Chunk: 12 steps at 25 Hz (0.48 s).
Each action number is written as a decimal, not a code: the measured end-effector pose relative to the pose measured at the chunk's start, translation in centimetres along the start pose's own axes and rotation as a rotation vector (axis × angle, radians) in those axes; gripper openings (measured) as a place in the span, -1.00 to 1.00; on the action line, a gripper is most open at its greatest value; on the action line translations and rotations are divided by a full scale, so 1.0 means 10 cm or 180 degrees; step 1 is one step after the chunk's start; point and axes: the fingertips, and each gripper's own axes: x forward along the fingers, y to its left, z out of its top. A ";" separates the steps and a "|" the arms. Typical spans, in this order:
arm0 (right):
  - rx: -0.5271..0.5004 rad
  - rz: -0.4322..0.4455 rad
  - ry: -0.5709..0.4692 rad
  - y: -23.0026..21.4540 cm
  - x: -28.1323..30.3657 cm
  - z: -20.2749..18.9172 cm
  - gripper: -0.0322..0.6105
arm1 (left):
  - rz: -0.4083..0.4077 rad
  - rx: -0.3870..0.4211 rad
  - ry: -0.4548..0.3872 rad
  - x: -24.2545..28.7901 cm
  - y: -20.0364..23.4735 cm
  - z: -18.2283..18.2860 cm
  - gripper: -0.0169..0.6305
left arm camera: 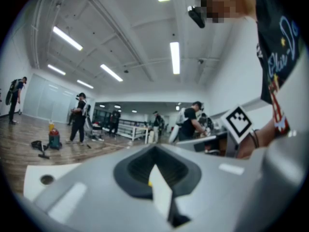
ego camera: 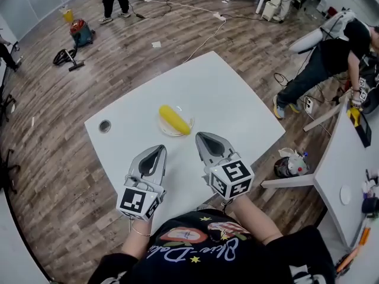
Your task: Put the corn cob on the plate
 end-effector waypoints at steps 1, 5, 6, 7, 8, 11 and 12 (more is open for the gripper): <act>-0.0004 0.0005 0.0000 0.01 0.00 0.01 -0.86 | -0.0003 0.0005 0.0001 0.00 0.00 0.01 -0.98; -0.0053 0.0014 0.0012 0.03 0.01 0.01 -0.86 | 0.0007 0.0005 -0.0004 -0.01 0.03 0.01 -0.98; -0.0054 0.0015 0.0015 0.04 0.02 0.01 -0.86 | 0.0008 0.0009 0.0001 -0.01 0.03 0.01 -0.98; -0.0057 0.0016 0.0018 0.04 0.02 0.01 -0.86 | 0.0007 0.0014 0.0006 -0.01 0.03 0.02 -0.98; -0.0066 0.0017 0.0022 0.03 0.02 0.01 -0.86 | 0.0006 0.0019 0.0009 -0.01 0.03 0.03 -0.98; -0.0100 0.0024 0.0036 0.04 0.02 0.02 -0.86 | 0.0012 0.0013 0.0003 0.00 0.02 0.04 -0.98; -0.0112 0.0027 0.0041 0.04 0.02 0.02 -0.86 | 0.0016 0.0004 0.0000 0.00 0.02 0.05 -0.98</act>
